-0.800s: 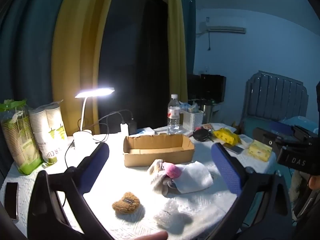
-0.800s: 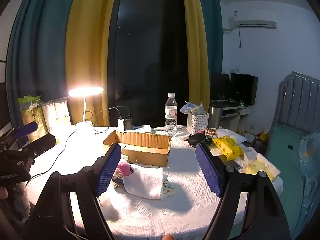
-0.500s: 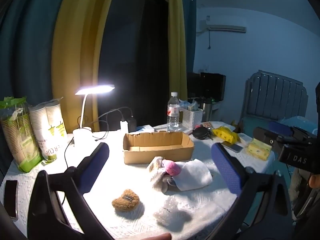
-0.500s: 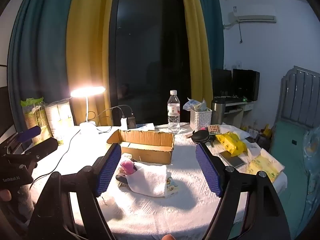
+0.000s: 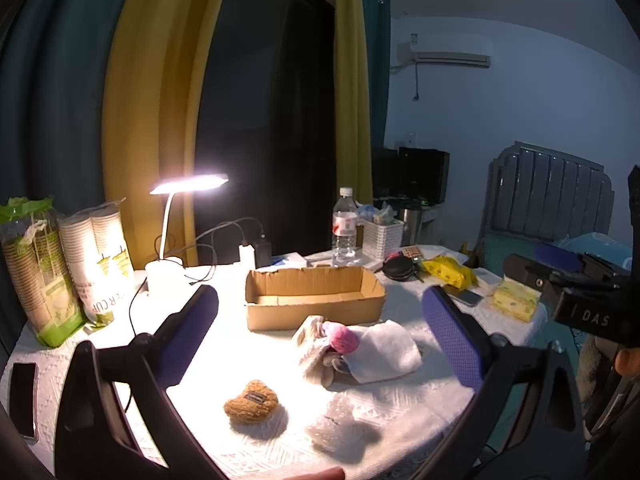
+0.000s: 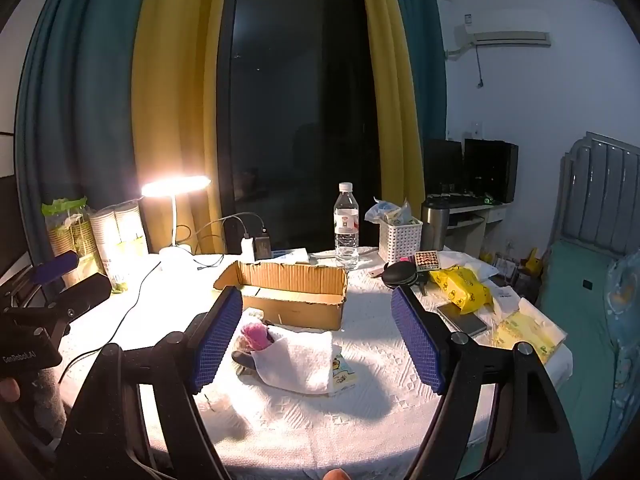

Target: Organize soft objects

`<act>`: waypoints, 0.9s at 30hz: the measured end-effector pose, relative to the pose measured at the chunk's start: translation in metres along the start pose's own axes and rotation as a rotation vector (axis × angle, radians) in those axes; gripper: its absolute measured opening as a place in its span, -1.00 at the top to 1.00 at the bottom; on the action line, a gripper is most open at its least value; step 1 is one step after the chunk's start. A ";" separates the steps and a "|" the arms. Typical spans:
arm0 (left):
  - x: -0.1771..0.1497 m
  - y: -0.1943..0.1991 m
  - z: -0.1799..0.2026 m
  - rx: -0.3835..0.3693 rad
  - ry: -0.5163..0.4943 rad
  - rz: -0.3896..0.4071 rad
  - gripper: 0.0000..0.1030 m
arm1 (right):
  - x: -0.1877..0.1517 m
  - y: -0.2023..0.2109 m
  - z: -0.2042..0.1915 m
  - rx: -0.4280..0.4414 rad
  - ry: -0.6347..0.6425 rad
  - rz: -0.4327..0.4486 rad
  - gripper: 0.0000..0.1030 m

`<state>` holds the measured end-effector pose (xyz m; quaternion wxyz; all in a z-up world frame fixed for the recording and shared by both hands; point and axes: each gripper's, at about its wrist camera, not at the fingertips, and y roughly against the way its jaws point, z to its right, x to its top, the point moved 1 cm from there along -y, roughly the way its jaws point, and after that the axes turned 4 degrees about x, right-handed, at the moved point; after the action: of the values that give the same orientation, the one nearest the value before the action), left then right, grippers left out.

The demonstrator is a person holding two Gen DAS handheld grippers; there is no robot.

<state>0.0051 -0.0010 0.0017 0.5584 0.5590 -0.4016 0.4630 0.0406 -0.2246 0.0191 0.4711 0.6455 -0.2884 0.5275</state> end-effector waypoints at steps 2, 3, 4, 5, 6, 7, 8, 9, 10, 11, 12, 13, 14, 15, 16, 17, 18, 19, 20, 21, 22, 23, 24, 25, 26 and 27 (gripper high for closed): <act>0.001 0.001 0.001 -0.002 0.000 0.000 -0.99 | 0.000 0.000 0.000 0.000 -0.001 0.000 -0.55; 0.001 0.001 0.001 -0.005 0.001 0.000 -0.99 | 0.000 0.000 0.001 0.000 0.000 0.000 -0.55; 0.000 0.000 0.001 -0.005 0.001 0.001 -0.99 | 0.000 0.000 0.001 0.000 0.000 0.000 -0.55; 0.001 0.000 0.001 -0.005 0.000 -0.001 -0.99 | 0.000 0.000 0.001 -0.004 0.001 0.000 -0.55; 0.000 0.000 0.001 -0.005 0.001 0.000 -0.99 | 0.000 0.001 0.001 -0.008 0.002 0.001 -0.55; 0.000 0.000 0.001 -0.004 0.002 -0.001 -0.99 | 0.000 0.001 0.001 -0.011 0.002 0.001 -0.55; 0.000 0.000 0.001 -0.003 0.004 -0.002 -0.99 | 0.001 0.001 0.002 -0.012 0.000 0.000 -0.55; 0.000 0.001 0.001 -0.003 0.005 -0.001 -0.99 | 0.001 0.001 0.002 -0.014 -0.002 -0.001 -0.55; -0.001 0.001 0.000 -0.002 0.006 -0.001 -0.99 | 0.001 0.001 0.002 -0.015 -0.004 -0.002 -0.55; -0.001 0.001 0.001 -0.002 0.006 0.000 -0.99 | 0.002 0.000 0.002 -0.017 -0.004 -0.003 -0.55; -0.001 0.001 0.000 -0.003 0.007 0.000 -0.99 | 0.002 0.000 0.002 -0.017 -0.005 -0.003 -0.55; -0.001 0.001 0.000 -0.003 0.006 -0.001 -0.99 | 0.002 0.000 0.002 -0.017 -0.006 -0.003 -0.55; -0.001 0.001 0.000 -0.003 0.006 0.000 -0.99 | 0.002 0.000 0.002 -0.016 -0.005 -0.003 -0.55; -0.001 0.002 0.000 -0.003 0.005 0.000 -0.99 | 0.002 0.000 0.002 -0.015 -0.004 -0.003 -0.55; -0.001 0.001 0.000 -0.003 0.007 0.000 -0.99 | 0.002 0.000 0.003 -0.016 -0.005 -0.003 -0.55; -0.001 0.001 0.000 -0.003 0.007 0.000 -0.99 | 0.002 0.000 0.002 -0.016 -0.003 -0.005 -0.55; -0.001 0.001 0.000 -0.003 0.007 0.000 -0.99 | 0.001 -0.001 0.002 -0.016 -0.001 -0.008 -0.55; -0.001 0.001 0.000 -0.003 0.006 0.000 -0.99 | 0.001 -0.002 0.002 -0.016 0.000 -0.011 -0.55; 0.000 0.001 0.000 -0.002 0.006 0.000 -0.99 | 0.000 -0.003 0.002 -0.017 0.000 -0.013 -0.55; 0.000 0.001 0.000 -0.003 0.007 0.000 -0.99 | 0.000 -0.003 0.003 -0.018 -0.002 -0.014 -0.55; 0.000 0.001 0.000 -0.002 0.008 -0.001 -0.99 | 0.000 -0.003 0.003 -0.018 -0.002 -0.015 -0.55; -0.001 0.001 0.001 -0.001 0.008 -0.001 -0.99 | 0.000 -0.002 0.002 -0.019 -0.002 -0.015 -0.55; -0.001 0.001 0.000 -0.001 0.009 -0.002 -0.99 | 0.000 -0.002 0.002 -0.019 -0.003 -0.013 -0.55; -0.001 0.002 0.000 -0.002 0.010 -0.002 -0.99 | -0.001 -0.002 0.002 -0.019 -0.003 -0.013 -0.55; -0.001 0.002 0.000 -0.003 0.010 -0.002 -0.99 | -0.001 -0.002 0.001 -0.019 -0.002 -0.013 -0.55; -0.001 0.002 0.001 -0.003 0.009 -0.002 -0.99 | -0.001 -0.001 0.002 -0.019 -0.002 -0.013 -0.55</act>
<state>0.0031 -0.0019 0.0017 0.5617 0.5562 -0.3993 0.4645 0.0424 -0.2258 0.0179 0.4802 0.6435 -0.2896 0.5210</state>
